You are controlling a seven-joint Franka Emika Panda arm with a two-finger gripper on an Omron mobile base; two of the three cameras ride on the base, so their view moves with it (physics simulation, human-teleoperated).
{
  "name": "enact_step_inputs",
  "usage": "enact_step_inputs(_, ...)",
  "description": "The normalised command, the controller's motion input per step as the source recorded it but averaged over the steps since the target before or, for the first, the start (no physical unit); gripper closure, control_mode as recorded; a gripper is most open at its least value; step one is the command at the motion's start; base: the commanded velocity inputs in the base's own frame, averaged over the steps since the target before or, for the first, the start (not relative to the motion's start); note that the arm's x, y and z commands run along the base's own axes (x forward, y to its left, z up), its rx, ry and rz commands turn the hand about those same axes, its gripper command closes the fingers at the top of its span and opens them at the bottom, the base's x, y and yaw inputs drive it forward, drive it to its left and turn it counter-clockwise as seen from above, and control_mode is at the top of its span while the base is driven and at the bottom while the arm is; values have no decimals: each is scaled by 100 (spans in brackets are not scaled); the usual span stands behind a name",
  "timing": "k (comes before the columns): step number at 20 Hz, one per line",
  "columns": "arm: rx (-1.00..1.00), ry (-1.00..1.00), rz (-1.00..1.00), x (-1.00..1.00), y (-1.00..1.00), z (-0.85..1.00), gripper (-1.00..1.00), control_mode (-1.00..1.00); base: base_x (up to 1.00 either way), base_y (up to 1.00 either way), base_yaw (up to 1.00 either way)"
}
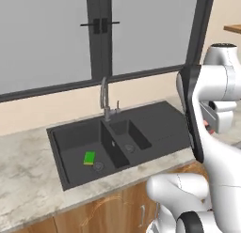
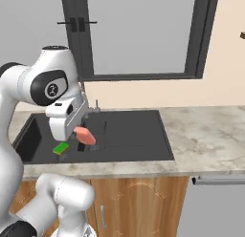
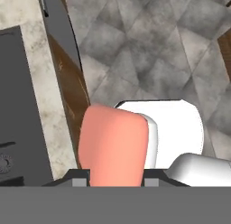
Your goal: Pick up the sponge and bar soap from the sink, and place them back in the shelves.
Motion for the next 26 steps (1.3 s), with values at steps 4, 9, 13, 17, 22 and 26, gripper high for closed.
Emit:
enact_step_inputs(4, 0, 0, 0, 0, 0, 0, 100, 100, 0, 0, -47)
enact_step_inputs(9, 0, 0, 0, 0, 0, 0, 100, 100, 0, 0, -45)
enact_step_inputs(13, 0, 0, 0, 0, 0, 0, 100, 100, 0, 0, -45)
enact_step_inputs(17, 0, 0, 0, 0, 0, 0, 100, 100, 0, 0, -47)
enact_step_inputs(22, 0, 0, 0, 0, 0, 0, 100, 100, 0, 0, -51)
enact_step_inputs(26, 0, 0, 0, 0, 0, 0, 100, 100, 0, 0, -57)
